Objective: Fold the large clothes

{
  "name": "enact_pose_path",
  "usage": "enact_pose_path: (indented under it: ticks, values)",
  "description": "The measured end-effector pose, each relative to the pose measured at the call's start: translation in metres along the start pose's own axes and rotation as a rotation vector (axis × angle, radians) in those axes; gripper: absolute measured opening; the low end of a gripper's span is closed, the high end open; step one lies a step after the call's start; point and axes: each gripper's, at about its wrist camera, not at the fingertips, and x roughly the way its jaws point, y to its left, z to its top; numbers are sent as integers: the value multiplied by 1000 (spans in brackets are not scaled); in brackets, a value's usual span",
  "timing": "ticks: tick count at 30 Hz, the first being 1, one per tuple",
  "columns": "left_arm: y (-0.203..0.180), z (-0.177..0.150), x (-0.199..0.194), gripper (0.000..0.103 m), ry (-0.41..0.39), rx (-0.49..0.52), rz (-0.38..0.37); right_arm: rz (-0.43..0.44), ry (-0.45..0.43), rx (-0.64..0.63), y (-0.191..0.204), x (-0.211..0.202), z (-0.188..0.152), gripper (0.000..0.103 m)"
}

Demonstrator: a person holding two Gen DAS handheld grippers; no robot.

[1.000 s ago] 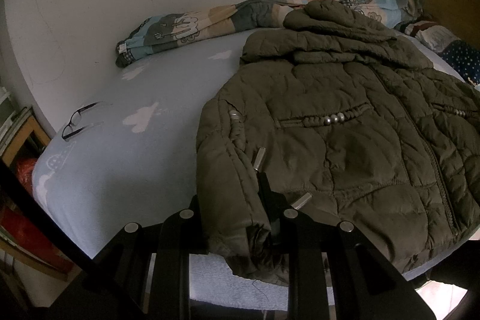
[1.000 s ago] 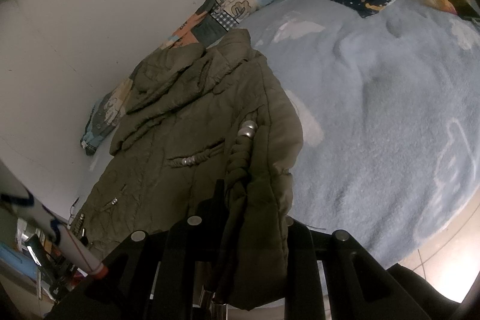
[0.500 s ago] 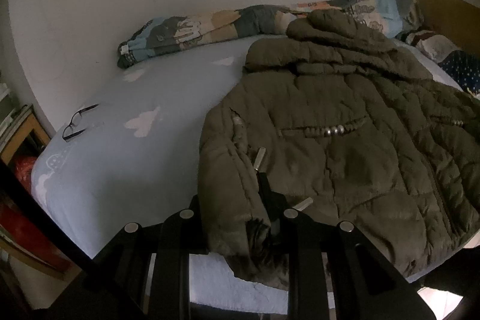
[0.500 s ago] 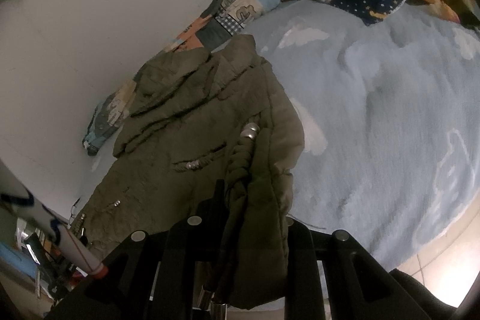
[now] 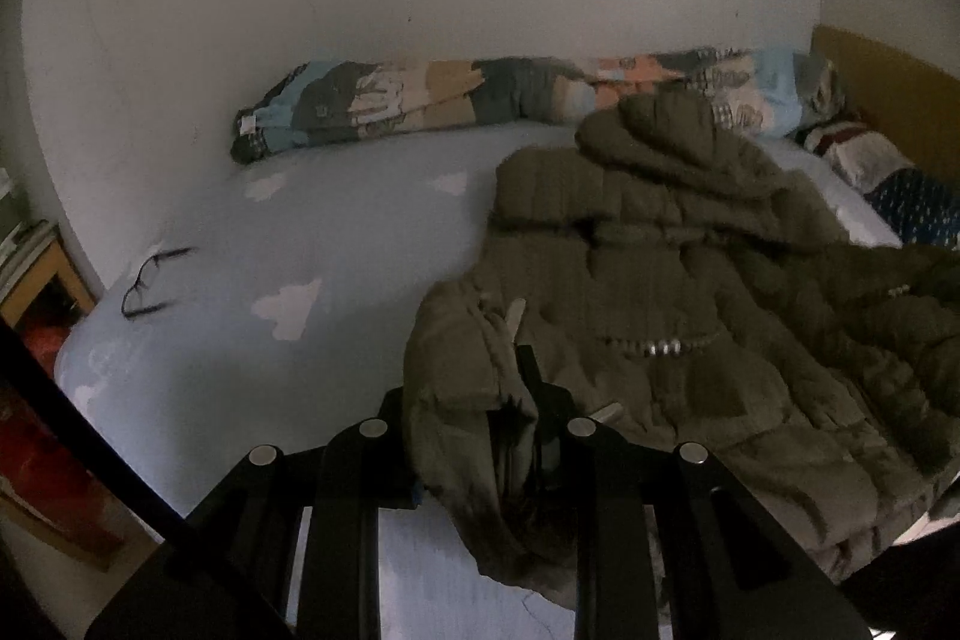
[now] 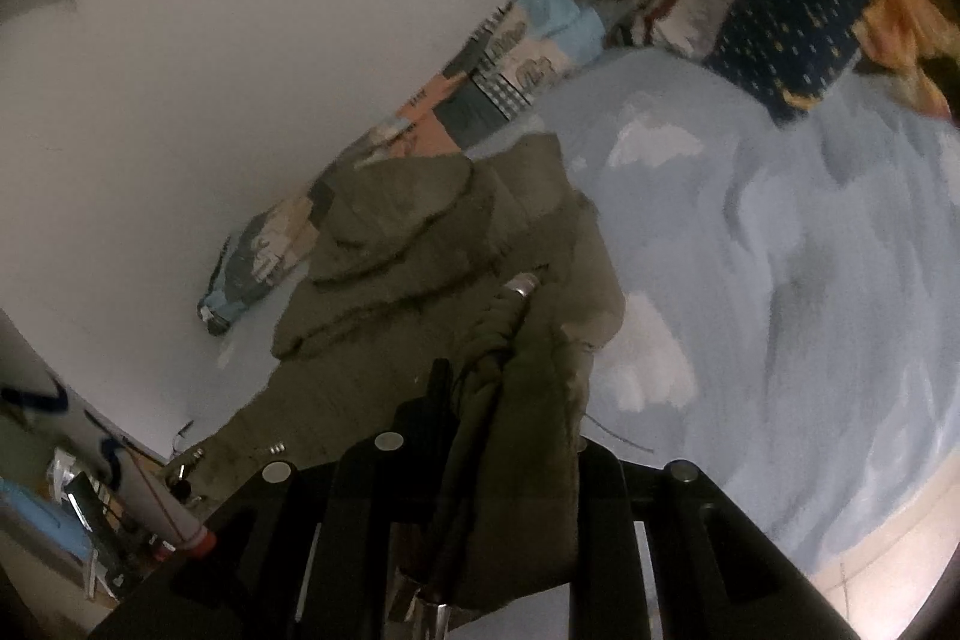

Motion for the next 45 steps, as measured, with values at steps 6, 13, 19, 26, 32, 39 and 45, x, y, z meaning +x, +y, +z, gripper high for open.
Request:
enact_pose_path:
  ticks: [6, 13, 19, 26, 32, 39, 45]
  values:
    - [4, 53, 1, 27, -47, -1, 10, 37, -36, -11, 16, -1, 46, 19]
    - [2, 130, 15, 32, -176, 12, 97, 56, -69, -28, 35, 19, 108, 19]
    - [12, 193, 78, 32, -194, -44, 114, 43, -80, -46, 51, 68, 166, 19]
    - [39, 223, 130, 32, -175, -165, 138, -9, -101, 30, 42, 168, 227, 19]
    - [73, 222, 149, 32, -161, -208, 167, -103, -96, 103, 31, 263, 273, 19]
    - [81, 210, 147, 32, -169, -210, 132, -325, -49, 145, 17, 372, 296, 19]
    - [32, 207, 172, 37, -102, -75, 4, -393, 39, 167, -4, 438, 299, 36]
